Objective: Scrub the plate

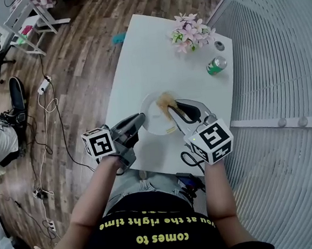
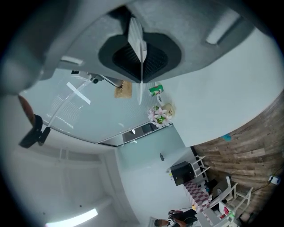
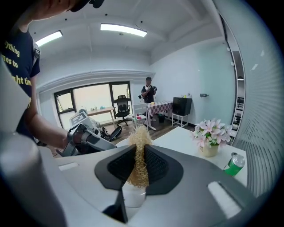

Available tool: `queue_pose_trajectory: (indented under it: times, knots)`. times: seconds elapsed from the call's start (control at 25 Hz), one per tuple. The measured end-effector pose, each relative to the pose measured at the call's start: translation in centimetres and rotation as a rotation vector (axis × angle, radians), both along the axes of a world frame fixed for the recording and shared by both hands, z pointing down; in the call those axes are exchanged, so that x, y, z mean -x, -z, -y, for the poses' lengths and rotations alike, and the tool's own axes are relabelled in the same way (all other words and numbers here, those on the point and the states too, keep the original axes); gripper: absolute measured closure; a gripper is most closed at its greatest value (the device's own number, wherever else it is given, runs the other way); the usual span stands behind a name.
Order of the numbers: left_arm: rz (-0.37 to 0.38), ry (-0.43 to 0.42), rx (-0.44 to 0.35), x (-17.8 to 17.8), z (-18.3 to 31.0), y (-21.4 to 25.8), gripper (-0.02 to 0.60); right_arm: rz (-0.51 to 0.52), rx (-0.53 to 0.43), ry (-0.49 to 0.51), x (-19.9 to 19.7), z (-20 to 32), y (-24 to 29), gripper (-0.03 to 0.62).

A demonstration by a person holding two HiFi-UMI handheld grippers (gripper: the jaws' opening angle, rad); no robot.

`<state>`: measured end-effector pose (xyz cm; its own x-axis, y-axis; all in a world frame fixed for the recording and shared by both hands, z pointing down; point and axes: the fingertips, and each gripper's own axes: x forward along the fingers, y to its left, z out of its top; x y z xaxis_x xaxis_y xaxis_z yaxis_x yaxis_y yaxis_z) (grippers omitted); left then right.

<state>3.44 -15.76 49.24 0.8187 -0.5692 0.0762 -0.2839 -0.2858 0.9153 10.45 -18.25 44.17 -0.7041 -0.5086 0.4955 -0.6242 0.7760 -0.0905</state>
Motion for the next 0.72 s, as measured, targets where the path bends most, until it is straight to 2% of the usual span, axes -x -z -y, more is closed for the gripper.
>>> queue_pose_trajectory:
  times: [0.28, 0.56, 0.64, 0.72]
  knots:
    - [-0.025, 0.04, -0.065, 0.9, 0.4, 4.0, 0.568, 0.005, -0.059, -0.023, 0.8, -0.2, 4.2, 0.534]
    - [-0.013, 0.066, -0.082, 1.0, 0.1, 6.0, 0.568, -0.039, -0.106, -0.014, 2.7, -0.7, 6.0, 0.534]
    - [-0.014, 0.074, -0.067, 0.9, -0.2, 6.1, 0.568, -0.042, -0.115, 0.012, 4.0, -1.3, 6.4, 0.534]
    - [-0.022, 0.092, -0.014, 1.1, -0.7, 5.6, 0.568, -0.053, -0.128, 0.045, 5.4, -2.0, 6.6, 0.534]
